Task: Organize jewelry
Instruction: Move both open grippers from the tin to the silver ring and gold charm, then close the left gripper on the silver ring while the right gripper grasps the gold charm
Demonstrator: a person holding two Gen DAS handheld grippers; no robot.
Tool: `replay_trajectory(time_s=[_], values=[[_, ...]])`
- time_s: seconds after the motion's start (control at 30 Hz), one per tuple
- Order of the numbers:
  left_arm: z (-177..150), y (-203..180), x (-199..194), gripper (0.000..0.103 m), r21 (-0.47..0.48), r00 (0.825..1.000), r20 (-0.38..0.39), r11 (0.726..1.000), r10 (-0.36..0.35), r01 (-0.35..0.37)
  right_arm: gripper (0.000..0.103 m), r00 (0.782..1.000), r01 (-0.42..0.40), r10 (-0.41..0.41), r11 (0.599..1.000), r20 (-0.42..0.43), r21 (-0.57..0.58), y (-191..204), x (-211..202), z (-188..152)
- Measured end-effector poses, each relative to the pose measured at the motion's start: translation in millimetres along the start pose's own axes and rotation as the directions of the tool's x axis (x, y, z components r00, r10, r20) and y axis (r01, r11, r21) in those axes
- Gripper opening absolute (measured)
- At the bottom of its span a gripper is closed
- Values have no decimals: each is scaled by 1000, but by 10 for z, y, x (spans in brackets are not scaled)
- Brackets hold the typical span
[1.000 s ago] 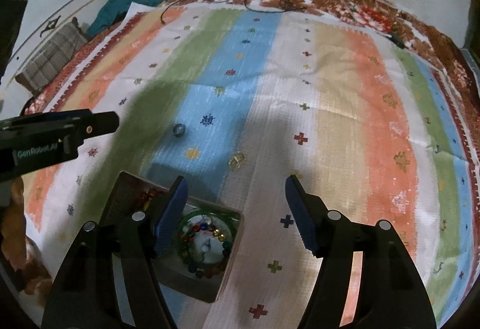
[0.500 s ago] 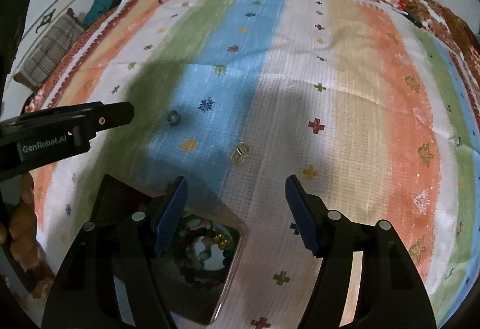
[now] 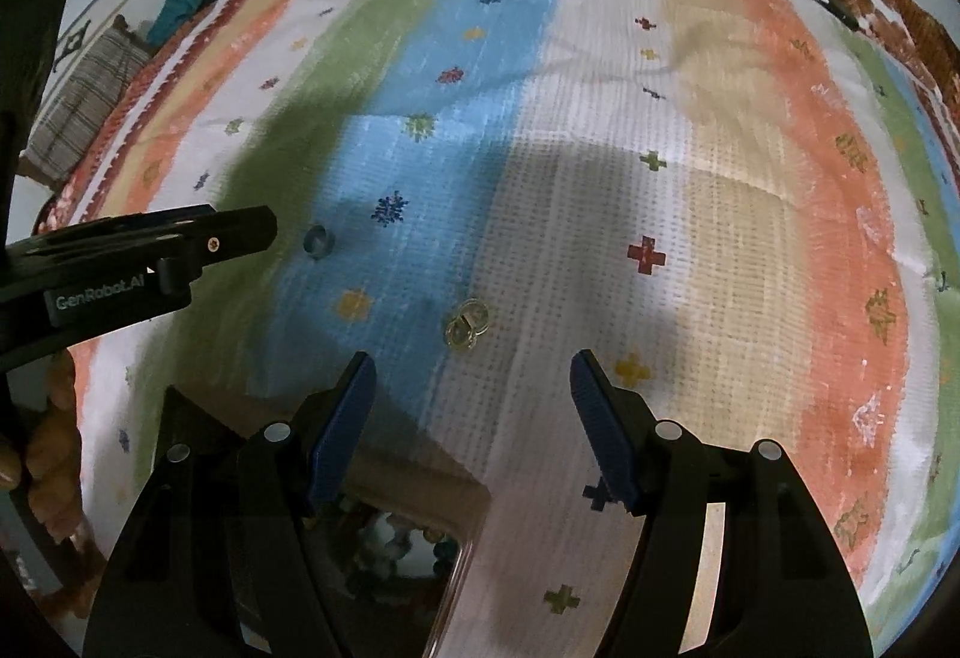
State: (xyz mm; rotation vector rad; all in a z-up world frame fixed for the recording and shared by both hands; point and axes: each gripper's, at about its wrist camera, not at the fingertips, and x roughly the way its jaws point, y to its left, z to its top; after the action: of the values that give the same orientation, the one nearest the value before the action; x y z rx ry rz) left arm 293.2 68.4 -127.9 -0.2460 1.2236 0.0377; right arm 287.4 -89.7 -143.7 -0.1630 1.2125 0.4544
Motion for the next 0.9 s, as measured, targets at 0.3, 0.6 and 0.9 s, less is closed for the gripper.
replay_trajectory(time_s=[0.3, 0.6, 0.9], values=[[81, -4, 217, 51, 13, 999, -36, 1000, 11, -11, 67, 1000, -4, 4, 1000, -20, -5, 10, 109, 81], [119, -38, 400, 48, 50, 996, -79, 998, 27, -23, 67, 999, 9, -10, 1000, -47, -22, -3, 261, 129], [175, -5, 533, 37, 54, 995, -100, 998, 29, -24, 55, 996, 0, -1, 1000, -90, -6, -42, 426, 181]])
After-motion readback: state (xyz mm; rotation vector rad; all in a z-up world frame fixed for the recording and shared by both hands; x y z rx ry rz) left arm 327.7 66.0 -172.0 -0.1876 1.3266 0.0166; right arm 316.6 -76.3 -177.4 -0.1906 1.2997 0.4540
